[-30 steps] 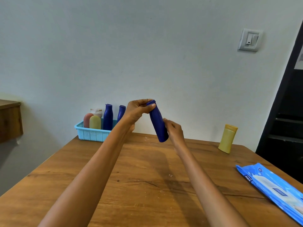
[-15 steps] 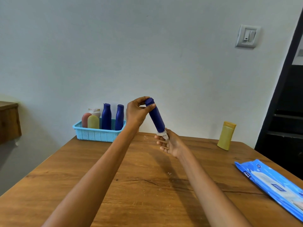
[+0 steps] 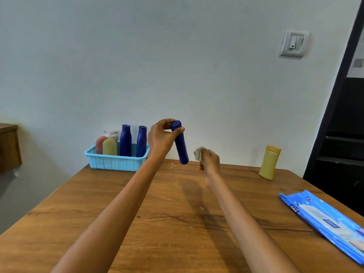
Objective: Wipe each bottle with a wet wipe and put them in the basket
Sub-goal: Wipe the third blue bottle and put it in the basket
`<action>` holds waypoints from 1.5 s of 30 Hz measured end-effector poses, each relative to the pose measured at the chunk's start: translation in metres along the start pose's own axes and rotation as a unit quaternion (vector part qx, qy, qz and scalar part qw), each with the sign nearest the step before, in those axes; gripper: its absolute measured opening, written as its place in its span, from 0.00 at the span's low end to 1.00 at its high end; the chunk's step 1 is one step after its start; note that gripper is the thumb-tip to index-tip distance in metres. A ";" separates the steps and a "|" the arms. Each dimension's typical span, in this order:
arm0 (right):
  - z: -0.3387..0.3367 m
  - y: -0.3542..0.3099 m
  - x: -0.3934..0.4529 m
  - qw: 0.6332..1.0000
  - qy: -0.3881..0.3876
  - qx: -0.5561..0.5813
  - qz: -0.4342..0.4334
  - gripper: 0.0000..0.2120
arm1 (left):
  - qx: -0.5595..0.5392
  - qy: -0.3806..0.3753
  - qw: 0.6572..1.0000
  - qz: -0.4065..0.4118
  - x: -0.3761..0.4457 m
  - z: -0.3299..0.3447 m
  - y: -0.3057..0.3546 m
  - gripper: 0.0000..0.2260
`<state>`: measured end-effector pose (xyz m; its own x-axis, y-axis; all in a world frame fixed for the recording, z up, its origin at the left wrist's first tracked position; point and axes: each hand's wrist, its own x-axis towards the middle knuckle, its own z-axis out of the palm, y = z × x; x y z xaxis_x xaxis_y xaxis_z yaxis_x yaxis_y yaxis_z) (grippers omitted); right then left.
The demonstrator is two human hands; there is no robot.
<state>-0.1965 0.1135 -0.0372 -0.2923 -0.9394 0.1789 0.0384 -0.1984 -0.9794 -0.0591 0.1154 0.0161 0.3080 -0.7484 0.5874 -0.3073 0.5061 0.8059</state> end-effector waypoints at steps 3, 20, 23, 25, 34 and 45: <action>0.010 -0.012 -0.003 0.986 -0.012 -0.035 -0.164 0.12 | -0.005 -0.008 1.000 -0.030 -0.004 0.006 -0.001 0.18; 0.000 0.027 -0.003 0.895 -0.066 -0.174 -0.406 0.15 | -0.110 0.001 0.980 -0.168 0.003 0.002 -0.012 0.19; 0.005 0.012 -0.006 0.885 -0.051 -0.158 -0.436 0.14 | -0.106 -0.024 0.979 -0.175 -0.005 0.011 -0.014 0.21; 0.007 0.004 -0.006 0.882 -0.032 -0.155 -0.444 0.12 | -0.123 -0.036 0.974 -0.187 -0.009 0.014 -0.013 0.21; 0.014 0.006 -0.005 0.904 -0.065 -0.151 -0.394 0.14 | -0.147 -0.058 0.969 -0.189 -0.005 0.006 -0.006 0.22; 0.002 -0.013 0.000 0.956 -0.054 -0.043 -0.286 0.12 | -0.054 -0.226 0.963 -0.135 -0.004 -0.004 0.007 0.13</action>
<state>-0.1948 0.1157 -0.0238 -0.1418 -0.7090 0.6908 -0.1781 -0.6682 -0.7224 -0.0594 0.1237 0.0201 -0.0675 -0.9568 0.2828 -0.1674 0.2903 0.9422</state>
